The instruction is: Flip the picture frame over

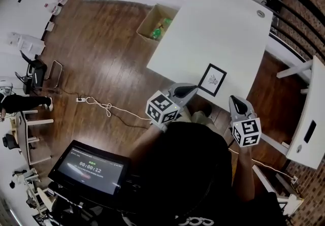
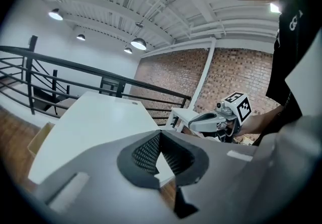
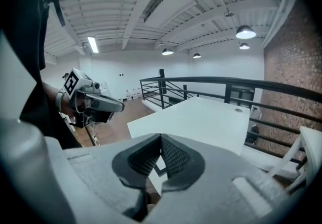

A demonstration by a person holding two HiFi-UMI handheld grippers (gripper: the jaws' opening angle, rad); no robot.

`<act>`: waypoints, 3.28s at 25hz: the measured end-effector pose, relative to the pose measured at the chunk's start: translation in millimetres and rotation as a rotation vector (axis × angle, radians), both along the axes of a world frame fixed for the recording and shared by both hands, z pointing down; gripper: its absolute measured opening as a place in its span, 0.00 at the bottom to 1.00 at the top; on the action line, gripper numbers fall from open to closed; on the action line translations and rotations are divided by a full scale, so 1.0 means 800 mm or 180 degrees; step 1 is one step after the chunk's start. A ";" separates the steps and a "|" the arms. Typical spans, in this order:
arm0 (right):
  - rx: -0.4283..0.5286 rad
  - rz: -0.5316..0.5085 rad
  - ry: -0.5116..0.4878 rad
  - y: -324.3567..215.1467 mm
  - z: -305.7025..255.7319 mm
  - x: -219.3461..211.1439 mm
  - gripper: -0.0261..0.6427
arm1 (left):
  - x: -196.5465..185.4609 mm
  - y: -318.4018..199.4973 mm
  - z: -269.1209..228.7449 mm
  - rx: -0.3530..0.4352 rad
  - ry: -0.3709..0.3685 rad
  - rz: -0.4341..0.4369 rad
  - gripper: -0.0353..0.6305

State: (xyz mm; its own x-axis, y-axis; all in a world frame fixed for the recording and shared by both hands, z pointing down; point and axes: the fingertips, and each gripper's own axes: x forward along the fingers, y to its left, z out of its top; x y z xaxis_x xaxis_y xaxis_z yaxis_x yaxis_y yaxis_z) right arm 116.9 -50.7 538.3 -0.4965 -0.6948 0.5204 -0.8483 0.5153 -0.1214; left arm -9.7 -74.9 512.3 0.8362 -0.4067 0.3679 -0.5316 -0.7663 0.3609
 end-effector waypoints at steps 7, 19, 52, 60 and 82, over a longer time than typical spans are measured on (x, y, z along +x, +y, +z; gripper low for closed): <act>0.0190 0.0028 -0.0153 0.059 -0.039 -0.040 0.03 | -0.011 0.042 -0.063 0.0305 0.0294 0.0231 0.07; 0.0481 -0.0237 0.0018 0.246 -0.091 -0.188 0.03 | -0.106 0.260 -0.098 0.0216 0.0691 0.0433 0.07; 0.0501 -0.0270 0.0088 0.552 -0.117 -0.089 0.03 | 0.027 0.568 -0.145 0.0314 0.0952 0.0598 0.07; 0.0563 -0.0268 0.0033 0.620 -0.106 -0.101 0.03 | 0.015 0.643 -0.127 0.0274 0.0881 0.0594 0.07; 0.0581 0.0027 0.0009 0.660 -0.101 -0.087 0.03 | 0.020 0.670 -0.131 0.0283 0.0867 0.0799 0.07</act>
